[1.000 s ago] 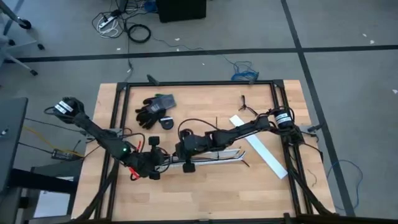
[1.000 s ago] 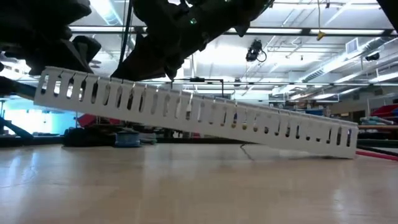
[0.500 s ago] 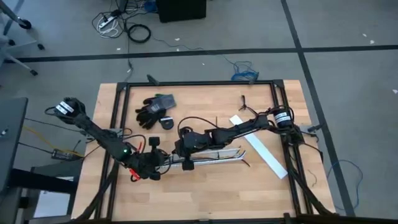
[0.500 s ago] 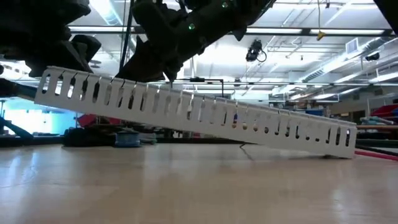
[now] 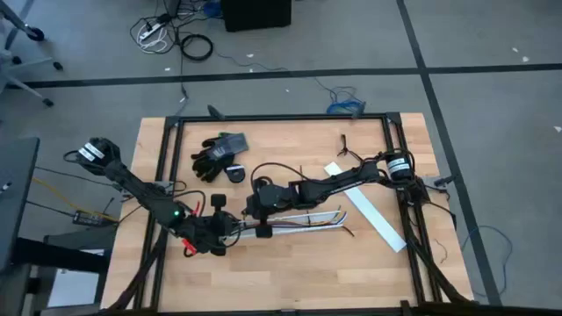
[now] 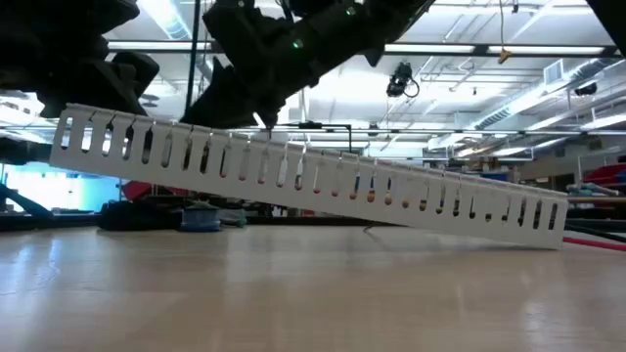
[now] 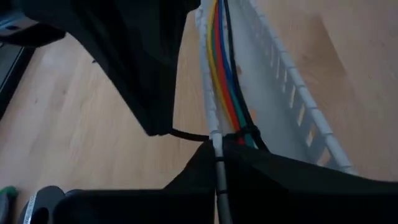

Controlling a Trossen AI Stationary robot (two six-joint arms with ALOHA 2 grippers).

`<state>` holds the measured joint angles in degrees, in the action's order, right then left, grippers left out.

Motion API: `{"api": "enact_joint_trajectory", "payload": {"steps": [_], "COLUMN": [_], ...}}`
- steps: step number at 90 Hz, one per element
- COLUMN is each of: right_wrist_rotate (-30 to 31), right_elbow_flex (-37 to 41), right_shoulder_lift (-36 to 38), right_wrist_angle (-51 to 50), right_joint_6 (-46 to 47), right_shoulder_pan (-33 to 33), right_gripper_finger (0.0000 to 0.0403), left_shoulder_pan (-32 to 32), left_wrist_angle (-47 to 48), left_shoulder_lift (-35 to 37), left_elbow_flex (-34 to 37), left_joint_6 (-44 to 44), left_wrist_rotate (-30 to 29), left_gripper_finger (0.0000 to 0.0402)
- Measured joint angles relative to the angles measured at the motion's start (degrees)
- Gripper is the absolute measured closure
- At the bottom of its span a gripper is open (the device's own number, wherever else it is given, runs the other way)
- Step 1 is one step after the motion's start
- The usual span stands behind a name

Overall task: Ziptie cables
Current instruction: Put the zip tied cable wires into the white cable duct

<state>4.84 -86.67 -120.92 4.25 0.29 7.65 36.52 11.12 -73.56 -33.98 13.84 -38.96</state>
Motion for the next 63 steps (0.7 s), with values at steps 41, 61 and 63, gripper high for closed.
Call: {"api": "enact_joint_trajectory", "payload": {"steps": [41,61,63], "right_wrist_rotate": [0.8,9.6,10.2], "right_elbow_flex": [-0.1,-0.1,-0.1], "right_shoulder_lift": [0.0,4.7,5.7], "right_wrist_angle": [-2.0,-8.3,-9.8], "right_joint_6": [-3.4,-7.3,-7.3], "right_shoulder_pan": [0.8,0.5,0.5], "right_gripper_finger": [0.0306,0.0215,0.0209], "left_shoulder_pan": [0.7,1.1,1.1], "left_wrist_angle": [0.4,5.3,6.2], "left_shoulder_lift": [0.0,0.0,0.0], "left_elbow_flex": [0.0,0.0,0.0], "left_joint_6": [0.0,6.1,7.1], "left_wrist_rotate": [-1.2,0.5,1.2], "left_gripper_finger": [0.0401,0.0401,0.0401]}}
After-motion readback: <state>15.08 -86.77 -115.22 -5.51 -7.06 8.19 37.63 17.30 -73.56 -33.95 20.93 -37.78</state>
